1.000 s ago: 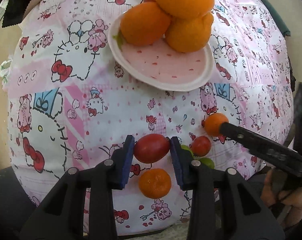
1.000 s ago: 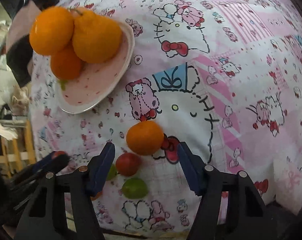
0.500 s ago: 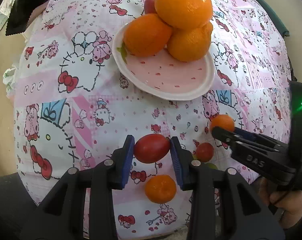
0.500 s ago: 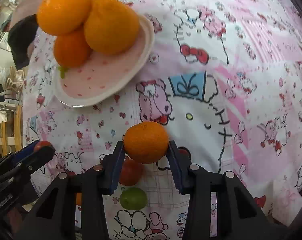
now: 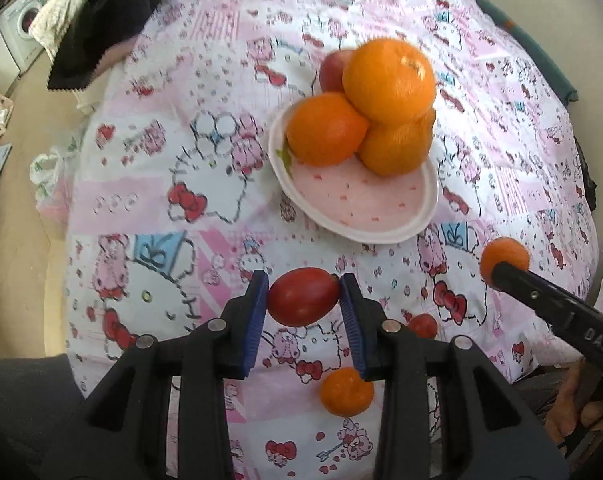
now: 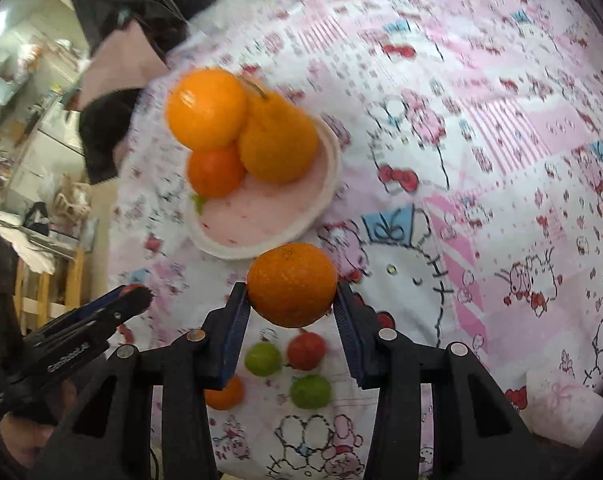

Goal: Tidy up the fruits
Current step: 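Lift the red plum with the left tool while the right tool grasps a small tangerine, then place the plum on the plate with the left tool while the right tool sets the tangerine beside it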

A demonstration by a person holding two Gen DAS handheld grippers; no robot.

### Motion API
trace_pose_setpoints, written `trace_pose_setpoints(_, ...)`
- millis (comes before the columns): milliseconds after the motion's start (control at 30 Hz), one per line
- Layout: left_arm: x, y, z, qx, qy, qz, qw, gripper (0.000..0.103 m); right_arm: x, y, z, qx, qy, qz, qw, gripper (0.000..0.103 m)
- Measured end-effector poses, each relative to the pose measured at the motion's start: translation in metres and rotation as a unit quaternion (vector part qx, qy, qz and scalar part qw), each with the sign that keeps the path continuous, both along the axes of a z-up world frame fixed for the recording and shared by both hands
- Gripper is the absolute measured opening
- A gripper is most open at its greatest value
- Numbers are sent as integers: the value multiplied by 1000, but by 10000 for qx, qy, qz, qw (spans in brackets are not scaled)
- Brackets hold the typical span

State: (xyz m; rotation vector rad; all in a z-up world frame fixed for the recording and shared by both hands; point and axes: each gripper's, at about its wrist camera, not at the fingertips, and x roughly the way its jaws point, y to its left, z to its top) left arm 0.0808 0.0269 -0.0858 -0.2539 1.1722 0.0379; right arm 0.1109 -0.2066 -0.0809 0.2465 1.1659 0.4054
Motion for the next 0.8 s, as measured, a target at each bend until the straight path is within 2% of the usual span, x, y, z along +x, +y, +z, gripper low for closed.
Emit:
trace_pose_setpoints(233,-2,4,30,127,-626,31,9980,32,-2,-8,20,461,-346,-59,9983,45)
trace_pose_setpoints(333,0,2,38,248,-816,-42,9963,32,2,-10,22,547,-356,-82,9978,45)
trace_pose_setpoints(600,20,-9,37,362,-716,-330,9962,32,21,-6,28,619,-457,38,9970,45)
trace_pose_setpoints(800,42,-17,36,432,-684,-564,9951,32,42,3,22,658,-328,79,9973,45)
